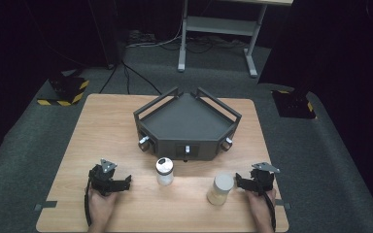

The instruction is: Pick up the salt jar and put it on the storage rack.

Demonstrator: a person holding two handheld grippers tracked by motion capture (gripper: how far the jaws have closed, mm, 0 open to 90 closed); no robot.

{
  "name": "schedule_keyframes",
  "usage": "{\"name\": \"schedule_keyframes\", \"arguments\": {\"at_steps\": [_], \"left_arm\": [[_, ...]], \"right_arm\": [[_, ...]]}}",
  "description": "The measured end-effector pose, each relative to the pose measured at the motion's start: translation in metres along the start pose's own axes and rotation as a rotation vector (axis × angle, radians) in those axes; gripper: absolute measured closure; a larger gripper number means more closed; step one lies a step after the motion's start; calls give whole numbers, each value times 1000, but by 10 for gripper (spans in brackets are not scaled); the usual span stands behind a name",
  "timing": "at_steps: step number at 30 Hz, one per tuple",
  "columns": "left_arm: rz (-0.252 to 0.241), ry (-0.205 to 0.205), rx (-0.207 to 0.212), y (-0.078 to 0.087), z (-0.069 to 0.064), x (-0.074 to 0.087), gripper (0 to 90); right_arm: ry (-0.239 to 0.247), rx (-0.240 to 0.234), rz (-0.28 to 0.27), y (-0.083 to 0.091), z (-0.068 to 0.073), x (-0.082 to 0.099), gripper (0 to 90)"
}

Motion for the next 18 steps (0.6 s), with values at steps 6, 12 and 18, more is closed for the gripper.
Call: {"name": "schedule_keyframes", "arguments": {"at_steps": [6, 12, 18], "left_arm": [[1, 0, 0, 0, 0, 0, 3], [3, 0, 2, 0, 0, -1, 3], [3, -1, 2, -3, 1, -2, 2]], "right_arm": [[0, 0, 0, 0, 0, 0, 78], [0, 0, 0, 0, 0, 0, 78], [0, 0, -1, 0, 0, 0, 79]]}}
Point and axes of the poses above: each handheld gripper's, and its own axes: y roughly backward along the jaws, x roughly out of its underside, z roughly to its left, the point moved 3 cm from there along -y, roughly forward along the jaws, and after that the axes turned 15 degrees about -z, right-handed, at the moved point
